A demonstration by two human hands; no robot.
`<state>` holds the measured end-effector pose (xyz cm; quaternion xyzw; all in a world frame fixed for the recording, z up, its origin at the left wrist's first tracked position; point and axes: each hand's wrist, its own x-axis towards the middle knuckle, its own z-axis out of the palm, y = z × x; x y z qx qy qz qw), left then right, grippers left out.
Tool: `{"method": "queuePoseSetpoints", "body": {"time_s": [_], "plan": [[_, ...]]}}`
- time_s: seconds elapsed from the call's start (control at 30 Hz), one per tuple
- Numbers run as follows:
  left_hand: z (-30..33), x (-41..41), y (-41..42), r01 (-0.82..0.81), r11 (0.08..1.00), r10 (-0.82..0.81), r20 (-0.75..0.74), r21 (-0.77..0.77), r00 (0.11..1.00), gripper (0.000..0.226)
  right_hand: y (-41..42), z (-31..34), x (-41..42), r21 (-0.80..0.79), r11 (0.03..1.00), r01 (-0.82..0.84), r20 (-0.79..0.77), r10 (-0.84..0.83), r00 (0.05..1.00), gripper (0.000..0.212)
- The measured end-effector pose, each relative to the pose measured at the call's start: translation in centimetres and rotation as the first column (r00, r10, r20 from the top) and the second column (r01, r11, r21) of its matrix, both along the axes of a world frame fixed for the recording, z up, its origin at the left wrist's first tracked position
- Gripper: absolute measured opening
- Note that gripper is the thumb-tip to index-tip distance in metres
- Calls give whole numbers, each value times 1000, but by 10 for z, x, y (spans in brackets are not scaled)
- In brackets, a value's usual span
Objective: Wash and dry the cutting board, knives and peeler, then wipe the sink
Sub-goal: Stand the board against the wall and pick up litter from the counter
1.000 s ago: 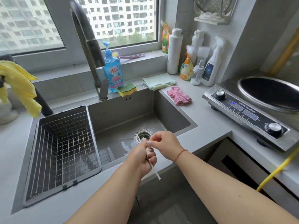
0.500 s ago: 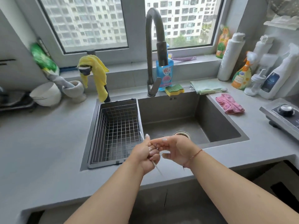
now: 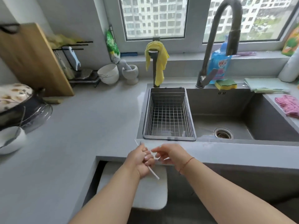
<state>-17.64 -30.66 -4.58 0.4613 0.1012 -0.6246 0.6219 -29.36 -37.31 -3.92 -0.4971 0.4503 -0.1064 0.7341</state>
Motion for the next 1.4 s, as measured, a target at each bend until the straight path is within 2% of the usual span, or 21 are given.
{"method": "queuePoseSetpoints", "body": {"time_s": [0.07,0.23,0.4,0.6,0.7,0.83,1.1,1.27,1.4], "plan": [[-7,11,24,-23,1000,23,-11,16,1000,47,24,-14,14,11,1000,-8,-53,9,999,13],[-26,33,77,-35,997,37,-19,71,999,48,81,-34,34,221,975,17,-41,-8,999,16],[-39,45,115,-19,995,22,-29,102,999,49,127,-56,44,238,966,102,-228,-47,973,30],[-50,50,151,6,993,1,-57,119,998,49,160,-74,47,424,871,250,-350,-97,932,35],[-53,51,162,3,993,6,-70,118,997,49,170,-86,50,498,798,339,-374,-156,914,28],[-58,52,172,11,993,-1,-88,117,996,50,177,-94,54,487,775,402,-397,-213,893,21],[-59,53,185,28,993,-15,-110,117,994,48,193,-109,66,373,826,422,-381,-278,882,18],[-49,55,184,12,994,-2,-96,105,995,48,217,-124,45,357,854,379,-421,-216,881,38],[-43,59,183,16,994,-5,-105,107,995,48,258,-142,27,446,832,330,-482,-88,872,41]]}}
